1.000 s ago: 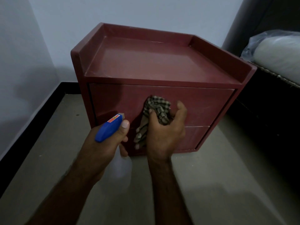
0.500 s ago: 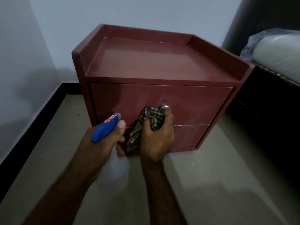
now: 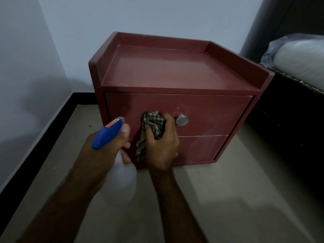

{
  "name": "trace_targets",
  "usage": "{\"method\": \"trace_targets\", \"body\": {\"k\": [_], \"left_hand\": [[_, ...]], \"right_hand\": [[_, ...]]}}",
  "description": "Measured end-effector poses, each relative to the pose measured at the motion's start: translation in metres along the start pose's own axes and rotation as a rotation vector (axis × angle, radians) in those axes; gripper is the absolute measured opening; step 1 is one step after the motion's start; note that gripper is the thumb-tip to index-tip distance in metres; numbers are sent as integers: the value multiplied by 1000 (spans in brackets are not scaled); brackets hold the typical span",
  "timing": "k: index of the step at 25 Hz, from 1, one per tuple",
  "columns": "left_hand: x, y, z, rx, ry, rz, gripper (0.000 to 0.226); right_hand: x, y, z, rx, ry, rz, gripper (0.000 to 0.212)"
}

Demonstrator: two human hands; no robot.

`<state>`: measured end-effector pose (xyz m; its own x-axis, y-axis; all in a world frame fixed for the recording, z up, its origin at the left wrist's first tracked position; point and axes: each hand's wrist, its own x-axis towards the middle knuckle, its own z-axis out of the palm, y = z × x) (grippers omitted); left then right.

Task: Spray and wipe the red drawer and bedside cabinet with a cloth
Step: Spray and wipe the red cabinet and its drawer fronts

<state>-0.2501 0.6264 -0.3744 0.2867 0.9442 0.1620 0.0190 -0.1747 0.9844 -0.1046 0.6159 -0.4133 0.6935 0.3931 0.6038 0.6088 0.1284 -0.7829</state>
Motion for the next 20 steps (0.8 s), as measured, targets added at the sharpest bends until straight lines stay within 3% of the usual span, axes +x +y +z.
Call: {"method": "trace_targets", "body": {"k": [3,11,15,18,20], "left_hand": [[-1,3,-7,-51,-17,-12,37],[1,13,-12,-115,0,-35,43],[6,7,-10,-139,16,-29,75],[9,4,-3,-98,3,-62,94],[11,3,3,-69,-13,-70,98]], "right_hand": [[-6,6,1,1,-42,42,59],[8,-31,12,112,-168,-47,57],[35,-29,-16,79,35,36,61],[57,-27,-37,95,228,252,63],[71,-19,-51,167,249,425,66]]}}
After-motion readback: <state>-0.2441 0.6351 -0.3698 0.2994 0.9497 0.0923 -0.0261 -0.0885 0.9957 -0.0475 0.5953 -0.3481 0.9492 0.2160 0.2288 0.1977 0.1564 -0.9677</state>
